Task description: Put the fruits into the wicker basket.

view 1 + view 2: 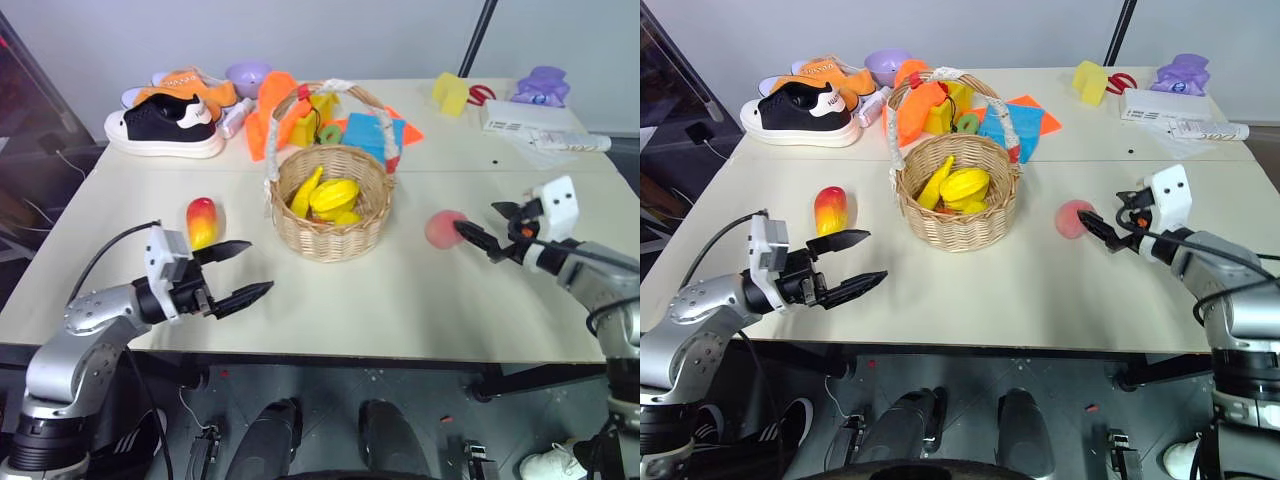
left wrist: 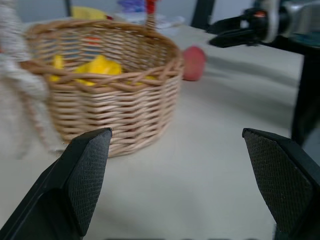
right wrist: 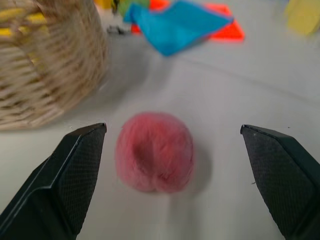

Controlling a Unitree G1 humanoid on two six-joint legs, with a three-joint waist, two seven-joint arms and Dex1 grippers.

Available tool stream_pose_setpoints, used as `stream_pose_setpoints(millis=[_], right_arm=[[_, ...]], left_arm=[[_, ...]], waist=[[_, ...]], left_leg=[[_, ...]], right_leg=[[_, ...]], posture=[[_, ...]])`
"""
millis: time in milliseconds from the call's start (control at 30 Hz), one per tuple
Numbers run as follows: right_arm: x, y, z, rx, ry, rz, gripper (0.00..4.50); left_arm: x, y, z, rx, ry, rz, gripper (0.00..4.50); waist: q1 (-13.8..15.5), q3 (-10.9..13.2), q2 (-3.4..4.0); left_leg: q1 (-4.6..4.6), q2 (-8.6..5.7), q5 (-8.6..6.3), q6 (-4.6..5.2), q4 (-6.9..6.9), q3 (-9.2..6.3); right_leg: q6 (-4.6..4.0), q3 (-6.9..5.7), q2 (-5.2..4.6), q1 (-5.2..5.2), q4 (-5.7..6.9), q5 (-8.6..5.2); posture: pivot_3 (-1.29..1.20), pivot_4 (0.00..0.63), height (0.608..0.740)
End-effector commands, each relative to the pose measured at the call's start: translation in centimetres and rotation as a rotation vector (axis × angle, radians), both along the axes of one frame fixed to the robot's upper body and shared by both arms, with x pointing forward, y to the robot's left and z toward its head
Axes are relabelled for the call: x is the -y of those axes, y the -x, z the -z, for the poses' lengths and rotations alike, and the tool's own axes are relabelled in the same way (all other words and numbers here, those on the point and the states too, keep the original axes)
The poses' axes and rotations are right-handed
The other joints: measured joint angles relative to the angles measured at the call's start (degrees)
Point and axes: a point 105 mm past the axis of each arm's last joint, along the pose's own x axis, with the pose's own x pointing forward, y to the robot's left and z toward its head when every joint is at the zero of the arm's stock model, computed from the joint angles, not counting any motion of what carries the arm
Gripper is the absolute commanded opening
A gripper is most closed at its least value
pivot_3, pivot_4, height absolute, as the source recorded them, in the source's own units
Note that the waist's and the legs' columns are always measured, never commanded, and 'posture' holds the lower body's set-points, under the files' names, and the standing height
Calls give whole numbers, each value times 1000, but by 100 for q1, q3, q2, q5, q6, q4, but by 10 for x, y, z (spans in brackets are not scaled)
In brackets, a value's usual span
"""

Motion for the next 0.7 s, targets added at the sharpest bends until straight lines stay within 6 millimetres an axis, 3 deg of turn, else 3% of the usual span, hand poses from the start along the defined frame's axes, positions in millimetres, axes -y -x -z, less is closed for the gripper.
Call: stream_pose_setpoints(millis=[33,500,700], right_arm=[[-8,-5,-14,4,66,9,4500],[-5,-27,17,-118,82,79,4500],[-12,-32,30,-167,-46,79,4500]], left_arm=[[7,3,-12,41,2,39,4471],[7,3,-5,43,9,-4,4471],[5,4,-1,44,5,-32,4471]], waist=[[16,0,-1],[5,2,-4],[13,0,-7]], left_leg=[[0,0,0,0,0,-1],[-6,-2,-2,4,-2,0],[-2,-3,-2,4,3,0]], right_leg=[[0,-1,0,1,-2,0],[3,-4,-1,1,-13,1],[2,-4,-1,10,-14,1]], posture=[[0,150,740],[0,150,740],[0,150,740]])
